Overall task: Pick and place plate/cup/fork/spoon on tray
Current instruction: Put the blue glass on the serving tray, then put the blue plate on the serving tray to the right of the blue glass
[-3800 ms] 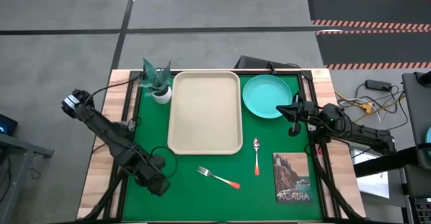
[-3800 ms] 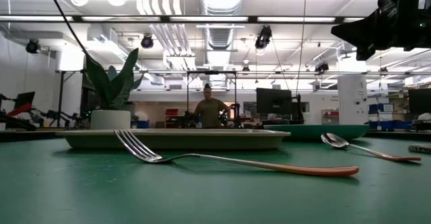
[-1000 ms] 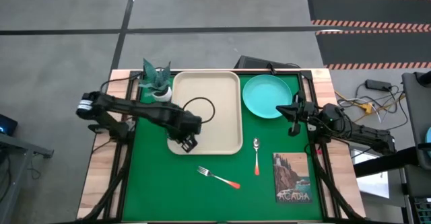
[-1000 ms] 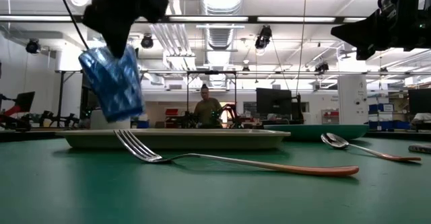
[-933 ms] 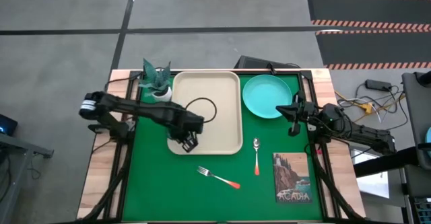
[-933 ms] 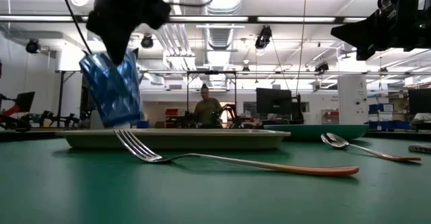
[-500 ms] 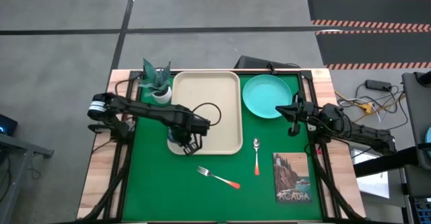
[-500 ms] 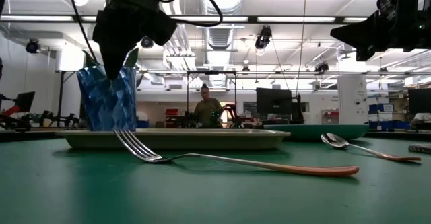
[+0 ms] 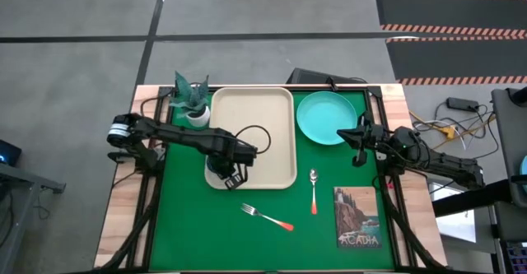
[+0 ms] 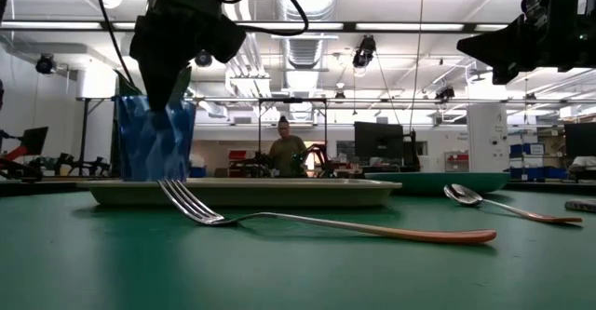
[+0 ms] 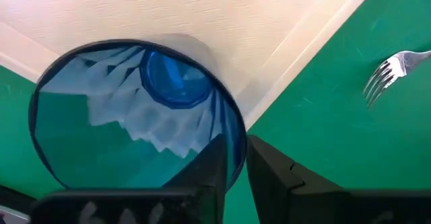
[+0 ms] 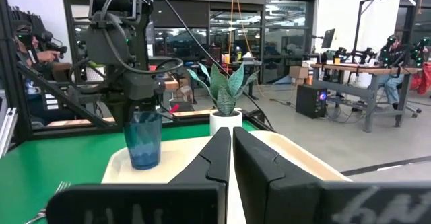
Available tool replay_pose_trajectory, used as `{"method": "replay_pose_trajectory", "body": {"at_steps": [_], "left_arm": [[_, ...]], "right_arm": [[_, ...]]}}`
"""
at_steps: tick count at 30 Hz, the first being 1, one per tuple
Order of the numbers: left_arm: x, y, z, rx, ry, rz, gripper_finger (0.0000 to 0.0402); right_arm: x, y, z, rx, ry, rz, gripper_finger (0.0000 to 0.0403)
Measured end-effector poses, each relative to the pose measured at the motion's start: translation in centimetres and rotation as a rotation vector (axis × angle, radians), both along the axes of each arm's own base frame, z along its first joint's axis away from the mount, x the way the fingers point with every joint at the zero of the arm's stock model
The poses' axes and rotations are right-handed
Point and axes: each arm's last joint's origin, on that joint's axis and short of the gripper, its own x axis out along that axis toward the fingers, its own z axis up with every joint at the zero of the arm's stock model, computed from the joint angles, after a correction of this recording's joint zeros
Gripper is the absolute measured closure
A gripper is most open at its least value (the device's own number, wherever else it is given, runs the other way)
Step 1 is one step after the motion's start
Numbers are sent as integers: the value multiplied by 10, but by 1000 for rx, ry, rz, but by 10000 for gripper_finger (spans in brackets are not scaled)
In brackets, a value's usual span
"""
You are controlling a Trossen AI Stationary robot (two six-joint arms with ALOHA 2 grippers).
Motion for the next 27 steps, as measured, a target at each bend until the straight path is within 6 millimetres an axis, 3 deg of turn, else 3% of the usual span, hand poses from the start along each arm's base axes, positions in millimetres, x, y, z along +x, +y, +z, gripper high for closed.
{"method": "replay_pose_trajectory", "body": {"at_steps": [7, 14, 22, 27], "left_arm": [[0, 0, 0, 0, -1, 1, 324], [-2, 0, 6, -4, -18, 2, 322], [-12, 1, 39, -13, -138, 4, 322], [-23, -3, 59, 71, -295, -14, 322]], "right_arm": [[0, 0, 0, -3, 0, 0, 392], [0, 0, 0, -2, 0, 0, 392], [0, 0, 0, -1, 0, 1, 392], [0, 0, 0, -3, 0, 0, 392]]}}
